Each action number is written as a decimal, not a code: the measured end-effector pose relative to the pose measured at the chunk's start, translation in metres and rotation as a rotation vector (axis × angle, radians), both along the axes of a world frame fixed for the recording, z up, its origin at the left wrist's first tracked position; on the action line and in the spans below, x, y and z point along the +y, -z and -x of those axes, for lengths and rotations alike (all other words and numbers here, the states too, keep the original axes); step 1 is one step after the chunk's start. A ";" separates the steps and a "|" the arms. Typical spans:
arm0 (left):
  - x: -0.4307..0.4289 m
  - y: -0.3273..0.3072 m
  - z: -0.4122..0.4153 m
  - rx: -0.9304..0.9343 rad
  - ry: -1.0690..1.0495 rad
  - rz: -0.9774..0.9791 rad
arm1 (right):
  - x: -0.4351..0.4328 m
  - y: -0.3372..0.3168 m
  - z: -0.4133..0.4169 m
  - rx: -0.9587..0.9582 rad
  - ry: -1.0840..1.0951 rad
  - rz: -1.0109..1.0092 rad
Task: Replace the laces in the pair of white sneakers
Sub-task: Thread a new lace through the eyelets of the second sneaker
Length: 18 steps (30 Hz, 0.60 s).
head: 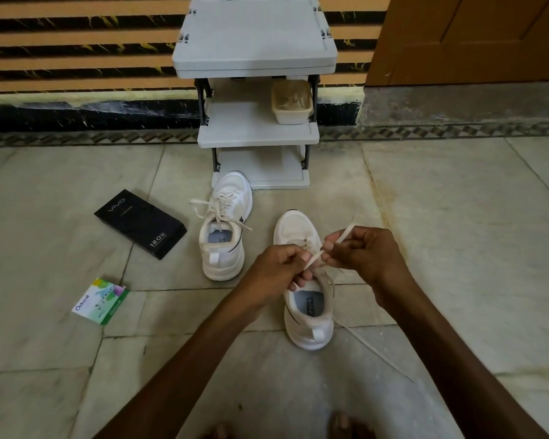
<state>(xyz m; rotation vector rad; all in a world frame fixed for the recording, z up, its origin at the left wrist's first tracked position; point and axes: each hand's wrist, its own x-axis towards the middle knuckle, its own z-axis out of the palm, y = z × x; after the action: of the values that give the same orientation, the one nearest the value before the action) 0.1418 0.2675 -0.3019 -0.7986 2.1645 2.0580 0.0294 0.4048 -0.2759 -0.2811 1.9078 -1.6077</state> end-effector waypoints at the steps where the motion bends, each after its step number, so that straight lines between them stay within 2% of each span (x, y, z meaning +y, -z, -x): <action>1: -0.002 0.002 -0.002 0.012 -0.025 0.015 | 0.001 0.001 0.000 -0.022 0.016 0.000; 3: -0.006 0.004 -0.003 0.024 -0.055 0.076 | 0.001 0.003 -0.001 -0.042 0.021 -0.084; 4: -0.007 0.005 -0.004 0.022 -0.054 0.134 | 0.002 0.003 -0.001 0.007 -0.021 -0.223; 6: -0.009 0.004 -0.004 0.031 -0.045 0.267 | 0.003 0.003 -0.002 0.260 -0.154 -0.629; 7: -0.009 0.004 -0.004 0.047 -0.040 0.325 | 0.004 0.002 -0.004 0.434 -0.175 -0.771; 8: -0.009 0.003 -0.004 0.060 -0.030 0.386 | 0.003 0.000 -0.007 0.595 -0.164 -0.808; 10: -0.009 0.002 -0.002 0.075 -0.002 0.517 | 0.001 -0.002 -0.011 0.728 -0.184 -0.664; 13: -0.010 -0.001 0.000 0.093 0.015 0.578 | -0.006 0.001 -0.016 0.578 -0.350 -0.462; 15: -0.010 -0.003 0.001 0.107 0.023 0.578 | -0.009 0.008 -0.019 0.539 -0.349 -0.409; 18: -0.011 -0.002 -0.003 0.130 0.033 0.551 | -0.011 0.016 -0.021 0.591 -0.318 -0.401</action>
<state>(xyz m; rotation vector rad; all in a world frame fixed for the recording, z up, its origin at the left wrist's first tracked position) 0.1446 0.2561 -0.3002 -0.6638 2.8444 1.5402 0.0501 0.3941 -0.2922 -0.9122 2.4114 -0.9614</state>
